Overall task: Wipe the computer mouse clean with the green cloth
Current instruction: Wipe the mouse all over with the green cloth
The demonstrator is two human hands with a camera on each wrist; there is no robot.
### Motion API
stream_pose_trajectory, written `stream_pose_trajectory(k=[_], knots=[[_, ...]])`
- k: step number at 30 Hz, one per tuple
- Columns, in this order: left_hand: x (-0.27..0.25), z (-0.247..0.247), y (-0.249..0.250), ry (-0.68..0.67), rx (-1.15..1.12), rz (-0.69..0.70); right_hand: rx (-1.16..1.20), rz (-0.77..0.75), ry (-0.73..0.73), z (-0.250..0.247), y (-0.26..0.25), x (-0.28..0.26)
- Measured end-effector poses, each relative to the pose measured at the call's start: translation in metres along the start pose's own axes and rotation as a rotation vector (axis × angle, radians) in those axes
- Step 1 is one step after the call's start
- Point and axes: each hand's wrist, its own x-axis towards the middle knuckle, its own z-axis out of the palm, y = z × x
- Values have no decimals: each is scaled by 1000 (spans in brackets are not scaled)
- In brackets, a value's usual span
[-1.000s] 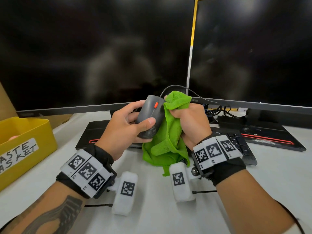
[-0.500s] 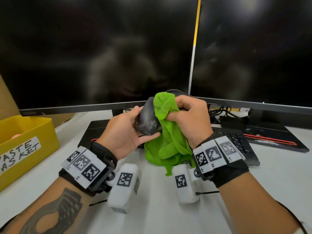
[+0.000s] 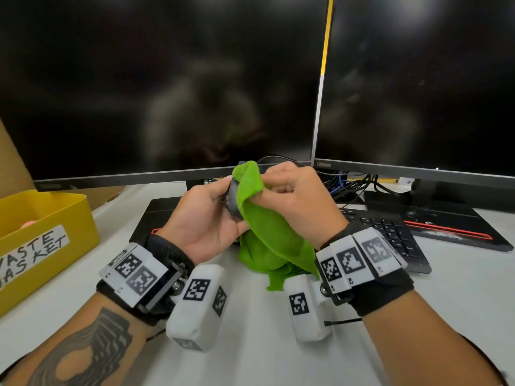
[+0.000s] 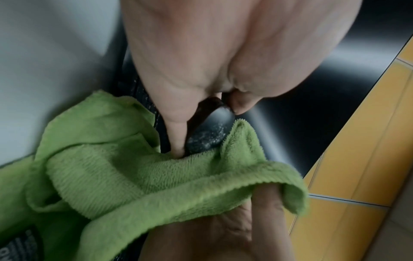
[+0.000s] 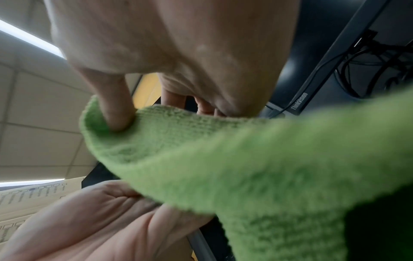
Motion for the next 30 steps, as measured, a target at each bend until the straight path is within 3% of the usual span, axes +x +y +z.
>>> stream_pose_trajectory(k=[5,9,13,16,18,22,27,30], knots=[[-1,2,-5,8,43,-3,-145,18,224,-5,19,10],[-3,1,-6,-33,94,5,-45,56,356,-13,21,10],[-4,-3,-5,-55,65,70,51,-31,186,-12,4,3],[-5,-5,-4,-31,64,120,40,-7,26,-15,0,3],[-4,-6,-3,-19,71,136,40,42,43,-19,2,3],[-2,-8,-5,-35,70,131,-1,78,226,-23,10,6],[-1,-7,-7,-73,70,128,87,-5,56,-16,-1,1],[-1,-7,-3,-65,58,149,47,-32,28,-17,-2,0]])
